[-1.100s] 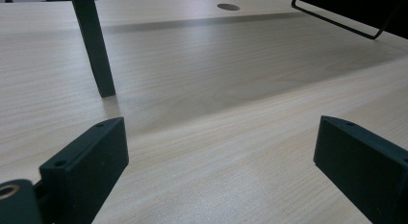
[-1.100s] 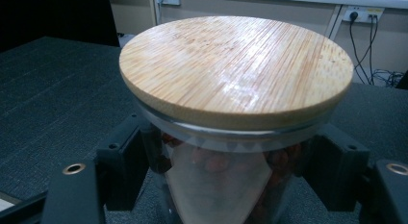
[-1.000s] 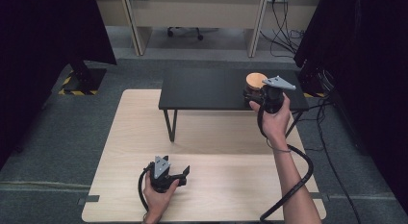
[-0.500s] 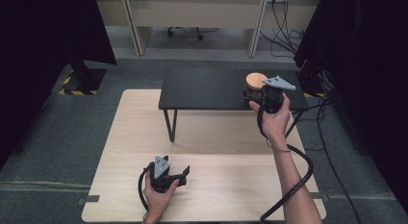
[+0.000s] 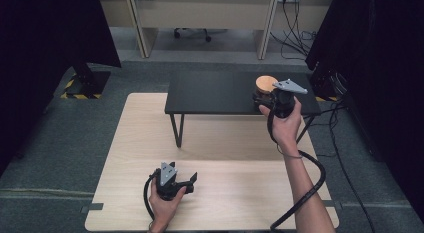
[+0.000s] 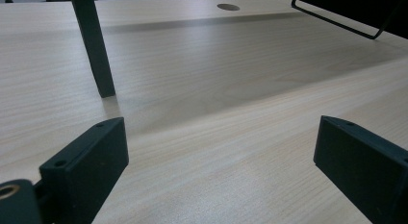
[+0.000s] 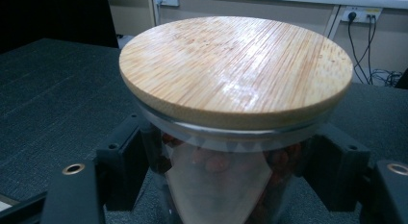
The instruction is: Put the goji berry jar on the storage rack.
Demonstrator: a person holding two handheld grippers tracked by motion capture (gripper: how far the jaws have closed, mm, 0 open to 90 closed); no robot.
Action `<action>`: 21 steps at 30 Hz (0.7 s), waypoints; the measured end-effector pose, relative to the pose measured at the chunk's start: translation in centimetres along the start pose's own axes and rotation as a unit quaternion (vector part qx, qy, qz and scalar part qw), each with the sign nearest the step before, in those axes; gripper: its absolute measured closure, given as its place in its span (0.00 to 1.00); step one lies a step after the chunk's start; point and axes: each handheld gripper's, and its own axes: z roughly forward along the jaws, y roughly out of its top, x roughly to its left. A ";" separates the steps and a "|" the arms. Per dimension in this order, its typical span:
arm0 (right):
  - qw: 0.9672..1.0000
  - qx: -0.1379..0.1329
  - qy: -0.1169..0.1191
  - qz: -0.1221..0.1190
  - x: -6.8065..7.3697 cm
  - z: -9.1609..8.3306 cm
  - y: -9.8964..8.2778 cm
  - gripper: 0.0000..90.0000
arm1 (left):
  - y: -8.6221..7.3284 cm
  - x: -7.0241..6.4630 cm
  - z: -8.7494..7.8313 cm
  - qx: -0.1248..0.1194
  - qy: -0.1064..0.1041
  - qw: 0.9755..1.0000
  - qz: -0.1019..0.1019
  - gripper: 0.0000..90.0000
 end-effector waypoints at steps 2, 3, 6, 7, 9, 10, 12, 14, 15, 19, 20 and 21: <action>1.000 0.000 0.000 0.001 0.0 0.0 0.0 0.29 | 0.0 0.0 0.0 0.000 0.000 1.000 0.000 0.05; 1.000 0.000 -0.001 0.001 0.0 0.0 0.0 0.29 | 0.0 0.0 0.0 0.000 0.000 1.000 0.000 0.05; 1.000 -0.002 -0.002 0.002 0.1 0.0 -0.1 0.29 | 0.0 0.0 0.0 0.000 0.000 1.000 0.000 0.05; 1.000 -0.002 -0.002 0.002 0.1 0.0 -0.1 0.29 | 0.0 0.0 0.0 0.000 0.000 1.000 0.000 0.05; 1.000 -0.001 -0.002 0.002 0.1 0.0 -0.1 0.29 | 0.0 0.0 0.0 -0.001 0.000 1.000 0.000 0.05; 1.000 -0.002 -0.002 0.002 0.1 0.0 -0.1 0.29 | 0.0 0.0 0.0 0.000 0.000 1.000 0.000 0.05; 1.000 -0.003 -0.003 0.001 0.2 0.0 -0.1 0.29 | 0.0 0.0 0.0 -0.001 0.000 1.000 0.000 0.05; 1.000 -0.003 -0.004 0.000 0.2 0.0 -0.1 0.29 | 0.0 0.0 0.0 -0.001 0.000 1.000 0.000 0.05; 1.000 -0.003 -0.003 0.000 0.2 0.0 -0.1 0.29 | 0.0 0.0 0.0 -0.001 0.000 1.000 0.000 0.05; 1.000 -0.003 -0.003 0.000 0.2 0.0 -0.1 0.29 | 0.0 0.0 0.0 -0.001 0.000 1.000 0.000 0.05; 1.000 -0.003 -0.003 0.000 0.2 0.0 -0.1 0.29 | -0.1 0.0 0.0 -0.002 0.000 1.000 0.000 0.05; 1.000 -0.003 -0.003 0.000 0.2 0.0 -0.1 0.29 | -0.1 0.0 0.0 -0.002 0.000 1.000 0.000 0.05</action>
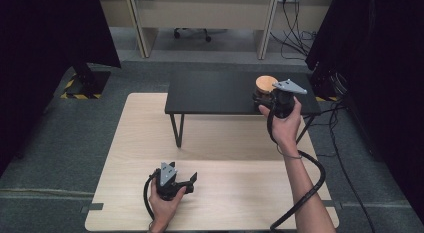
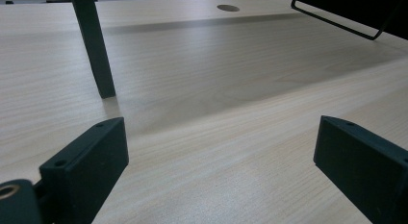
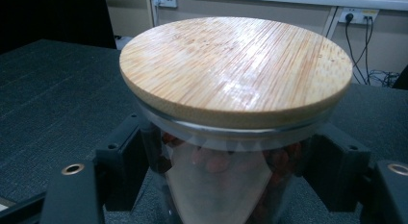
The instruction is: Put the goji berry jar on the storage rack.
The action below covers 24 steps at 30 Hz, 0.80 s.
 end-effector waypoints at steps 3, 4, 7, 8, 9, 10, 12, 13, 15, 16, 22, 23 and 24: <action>1.000 0.000 -0.001 -0.001 0.0 0.0 -0.1 0.27 | 0.0 0.0 0.0 0.000 0.000 1.000 0.000 0.05; 1.000 0.003 -0.008 -0.003 0.3 -0.1 -0.1 0.17 | 0.0 0.0 0.0 0.000 0.000 1.000 0.000 0.05; 1.000 -0.008 -0.021 -0.006 0.8 -0.3 -0.4 0.08 | 0.0 0.0 0.0 -0.001 0.000 1.000 0.000 0.05; 1.000 -0.014 -0.019 -0.010 0.8 -0.5 -0.6 0.05 | 0.0 0.0 0.0 -0.001 0.000 1.000 0.000 0.05; 1.000 -0.016 -0.017 -0.007 0.7 -0.7 -0.6 0.03 | 0.0 0.0 0.0 -0.001 0.000 1.000 -0.001 0.05; 1.000 -0.022 -0.014 -0.009 0.7 -1.0 -0.8 0.01 | 0.0 0.0 0.0 -0.001 0.000 1.000 -0.001 0.05; 0.999 -0.032 -0.014 -0.013 0.7 -1.7 -1.1 0.01 | 0.0 0.0 0.0 -0.001 0.000 1.000 -0.001 0.05; 0.999 -0.037 -0.013 -0.015 0.7 -2.0 -1.3 0.01 | 0.0 0.0 0.0 -0.001 0.000 1.000 -0.001 0.05; 0.999 -0.044 -0.010 -0.016 0.5 -2.8 -1.8 0.01 | 0.0 0.0 0.0 -0.001 0.000 1.000 0.000 0.05; 0.999 -0.046 -0.010 -0.018 0.5 -3.1 -2.0 0.00 | 0.0 0.0 0.0 -0.001 0.000 1.000 -0.001 0.05; 0.998 -0.052 -0.001 -0.018 0.0 -4.5 -2.7 0.00 | 0.0 0.0 0.0 -0.001 0.000 1.000 -0.001 0.05; 0.998 -0.054 0.002 -0.017 -0.1 -4.7 -2.8 0.00 | 0.0 0.0 0.0 -0.001 0.001 1.000 -0.001 0.05; 0.998 -0.056 0.004 -0.015 -0.2 -4.9 -3.0 0.00 | 0.0 0.0 0.0 -0.001 0.001 1.000 -0.001 0.05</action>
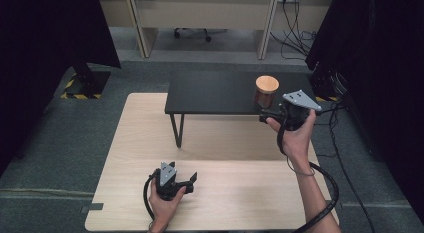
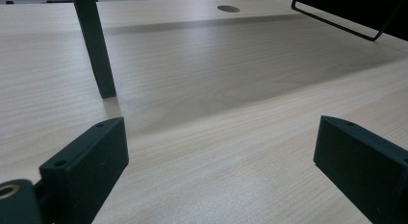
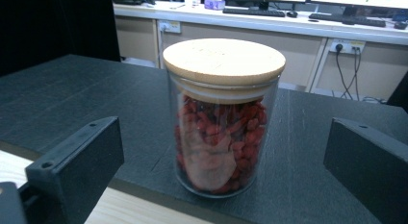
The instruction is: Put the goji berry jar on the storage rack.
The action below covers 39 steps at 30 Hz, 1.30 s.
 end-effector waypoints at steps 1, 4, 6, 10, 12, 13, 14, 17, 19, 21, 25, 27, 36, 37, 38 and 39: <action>1.000 -0.001 0.001 0.001 0.0 -0.2 -0.1 0.00 | 0.0 0.0 0.0 0.000 0.000 1.000 0.000 0.05; 1.000 -0.004 0.005 0.003 -0.1 -1.0 -0.7 0.00 | 0.0 0.0 0.0 0.000 0.000 1.000 -0.001 0.05; 1.000 -0.007 0.005 0.001 0.0 -1.5 -1.2 0.00 | 0.0 0.0 0.0 -0.001 0.000 1.000 0.000 0.05; 1.000 -0.008 0.006 -0.003 0.1 -2.6 -2.2 0.00 | 0.0 0.0 0.0 -0.001 0.000 1.000 -0.001 0.05; 1.000 -0.006 0.007 -0.008 0.3 -3.2 -3.1 0.00 | 0.0 0.0 0.0 0.000 0.000 1.000 0.000 0.05; 1.000 -0.005 0.008 -0.012 0.4 -3.5 -3.5 0.00 | 0.0 0.0 0.0 0.000 0.000 1.000 0.000 0.05; 1.000 -0.003 0.009 -0.014 0.4 -3.8 -4.0 0.00 | 0.0 0.0 0.0 -0.001 -0.001 1.000 0.000 0.05; 1.000 -0.004 0.008 -0.011 0.5 -4.5 -5.2 0.00 | 0.0 0.0 0.0 -0.001 0.000 1.000 0.001 0.05; 1.000 -0.003 0.007 -0.012 0.6 -4.9 -5.7 0.00 | 0.0 0.0 0.0 -0.001 0.000 1.000 0.000 0.05; 1.000 -0.002 0.007 -0.013 0.7 -5.3 -6.3 0.00 | 0.0 0.0 0.0 0.000 0.001 1.000 0.001 0.05; 1.000 0.000 0.000 -0.017 0.9 -6.1 -8.1 0.00 | 0.0 0.0 0.0 0.000 0.001 1.000 0.002 0.05; 1.000 0.007 -0.006 -0.014 1.0 -6.3 -9.5 0.01 | 0.0 0.0 0.0 0.001 0.001 1.000 0.002 0.05; 0.998 0.050 -0.036 -0.004 1.7 -6.6 -15.6 0.01 | 0.0 -0.1 -0.1 0.001 0.002 1.000 0.004 0.05; 0.998 0.057 -0.035 -0.007 1.7 -6.5 -16.0 0.01 | 0.0 -0.1 -0.1 0.001 0.002 1.000 0.004 0.05; 0.997 0.067 -0.034 -0.008 1.7 -6.4 -16.2 0.01 | 0.0 -0.1 -0.1 0.001 0.002 1.000 0.004 0.05; 0.997 0.073 -0.034 -0.008 1.7 -6.4 -16.5 0.01 | 0.0 -0.1 -0.1 0.001 0.002 1.000 0.003 0.05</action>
